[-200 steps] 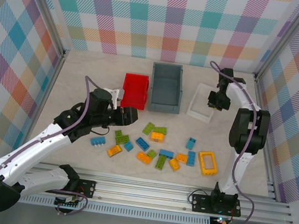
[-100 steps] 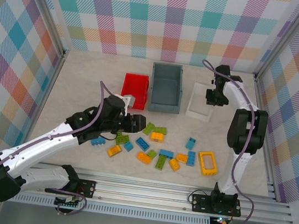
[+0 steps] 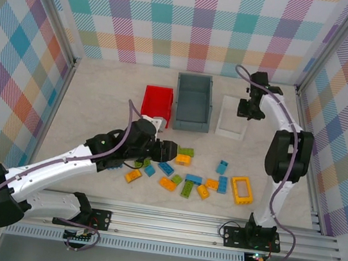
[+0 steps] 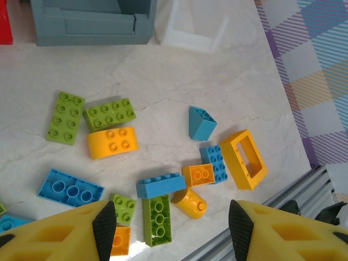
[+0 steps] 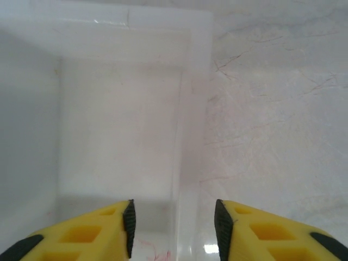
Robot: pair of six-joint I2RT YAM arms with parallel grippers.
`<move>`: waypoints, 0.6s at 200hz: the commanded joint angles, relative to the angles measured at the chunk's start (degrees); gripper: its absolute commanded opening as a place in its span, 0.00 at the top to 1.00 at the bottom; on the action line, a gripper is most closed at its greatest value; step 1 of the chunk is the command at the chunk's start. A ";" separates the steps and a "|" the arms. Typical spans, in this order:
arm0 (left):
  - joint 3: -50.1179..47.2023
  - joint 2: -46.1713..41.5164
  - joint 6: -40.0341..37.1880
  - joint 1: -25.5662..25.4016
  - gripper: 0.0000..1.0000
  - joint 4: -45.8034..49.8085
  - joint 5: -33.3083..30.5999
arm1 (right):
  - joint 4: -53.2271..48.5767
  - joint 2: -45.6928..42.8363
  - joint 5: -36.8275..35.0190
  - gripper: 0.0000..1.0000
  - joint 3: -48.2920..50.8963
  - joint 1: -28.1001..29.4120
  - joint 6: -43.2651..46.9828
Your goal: Sort the legos into containers by color
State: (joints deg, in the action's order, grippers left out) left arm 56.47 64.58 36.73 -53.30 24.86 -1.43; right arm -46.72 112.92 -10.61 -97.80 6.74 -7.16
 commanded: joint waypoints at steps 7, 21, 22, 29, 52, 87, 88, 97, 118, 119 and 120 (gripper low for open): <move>1.16 1.30 1.38 -3.73 0.42 -1.87 -3.56 | -0.85 -14.96 3.10 0.53 7.41 0.20 -11.93; 0.28 1.84 1.92 -6.03 0.42 -3.26 -5.13 | 0.77 -22.53 6.57 0.53 15.99 0.86 -17.76; 0.16 1.85 2.02 -6.20 0.42 -3.34 -5.28 | 0.81 -23.08 6.66 0.53 16.55 0.97 -18.22; -0.47 1.90 2.28 -7.60 0.42 -4.28 -6.59 | 0.60 -26.82 6.64 0.54 20.64 2.04 -20.77; -3.22 2.04 3.14 -14.02 0.42 -8.11 -11.93 | -2.59 -38.00 4.35 0.55 33.68 6.40 -28.44; -8.19 2.97 6.08 -22.56 0.43 -14.99 -18.89 | -5.93 -52.16 2.98 0.53 50.30 12.71 -37.13; -8.29 3.03 6.21 -22.73 0.42 -15.14 -18.97 | -6.06 -52.40 2.84 0.53 50.63 12.83 -37.22; -8.78 3.83 7.14 -23.84 0.42 -15.79 -19.39 | -6.32 -54.00 2.09 0.52 53.55 13.38 -37.74; -8.27 6.06 8.11 -26.00 0.43 -15.90 -20.39 | -5.23 -54.22 3.03 0.52 57.90 13.62 -37.30; -8.20 6.12 8.10 -26.08 0.43 -15.85 -20.42 | -5.05 -54.17 3.17 0.52 58.07 13.68 -37.26; -8.21 6.19 8.10 -26.12 0.43 -15.88 -20.44 | -4.96 -54.06 3.24 0.52 58.20 13.75 -37.20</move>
State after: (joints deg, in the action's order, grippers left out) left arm 48.47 69.08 42.54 -77.41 12.80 -17.39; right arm -51.75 59.27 -7.03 -42.76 19.88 -40.77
